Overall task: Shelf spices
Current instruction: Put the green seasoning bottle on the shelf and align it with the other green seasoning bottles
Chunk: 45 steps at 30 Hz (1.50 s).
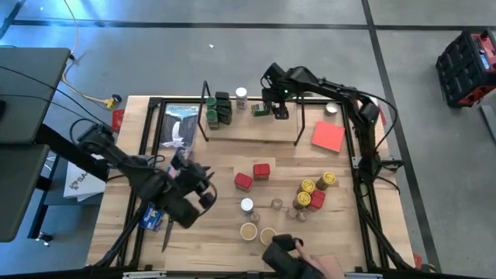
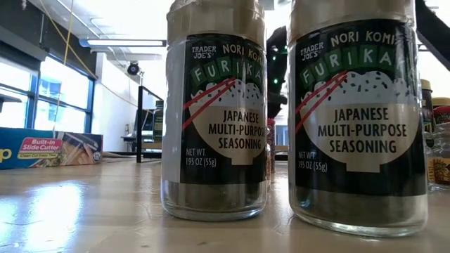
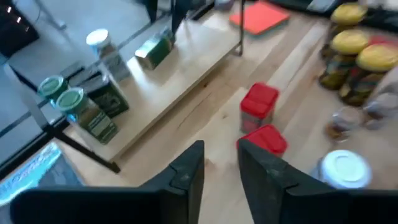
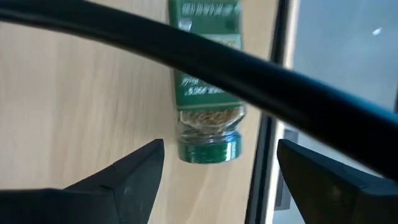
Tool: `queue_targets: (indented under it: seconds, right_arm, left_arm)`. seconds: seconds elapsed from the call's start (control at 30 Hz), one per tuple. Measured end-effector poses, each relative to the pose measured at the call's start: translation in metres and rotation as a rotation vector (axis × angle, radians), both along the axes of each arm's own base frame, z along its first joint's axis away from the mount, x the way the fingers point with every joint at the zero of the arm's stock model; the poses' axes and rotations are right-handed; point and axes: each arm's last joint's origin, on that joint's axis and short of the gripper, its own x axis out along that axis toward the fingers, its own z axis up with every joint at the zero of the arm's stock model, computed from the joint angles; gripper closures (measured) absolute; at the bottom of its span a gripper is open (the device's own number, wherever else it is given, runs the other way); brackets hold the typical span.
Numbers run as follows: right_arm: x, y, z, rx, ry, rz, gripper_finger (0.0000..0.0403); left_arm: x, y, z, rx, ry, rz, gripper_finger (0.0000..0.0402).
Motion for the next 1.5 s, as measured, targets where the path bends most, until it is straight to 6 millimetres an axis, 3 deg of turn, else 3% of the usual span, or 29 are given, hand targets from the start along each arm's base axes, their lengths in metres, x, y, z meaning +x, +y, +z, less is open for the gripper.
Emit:
queue_targets:
  seconds: [0.3,0.6,0.73,0.93,1.23,1.5]
  right_arm:
    - [0.004,-0.005,-0.023,0.026,0.036,0.011,0.0104]
    - [0.009,-0.007,-0.044,0.105,0.038,0.016,0.0176]
    - [0.010,-0.007,-0.047,0.125,0.035,0.009,0.0207]
    - [0.009,-0.006,-0.044,0.129,0.037,0.003,0.0209]
    - [0.006,0.020,-0.003,0.087,0.044,0.026,0.0209]
    - [0.005,0.081,0.060,-0.015,-0.036,0.115,0.0209]
  left_arm:
    - [-0.011,-0.017,0.005,0.036,-0.088,-0.049,0.0286]
    - [-0.011,-0.018,0.005,0.022,-0.107,-0.046,0.0286]
    - [-0.011,-0.018,0.005,0.020,-0.109,-0.044,0.0286]
    - [-0.011,-0.018,0.005,0.020,-0.110,-0.043,0.0286]
    - [-0.009,-0.018,0.006,0.038,-0.140,-0.030,0.0286]
    - [0.001,-0.008,0.008,0.039,-0.188,0.031,0.0283]
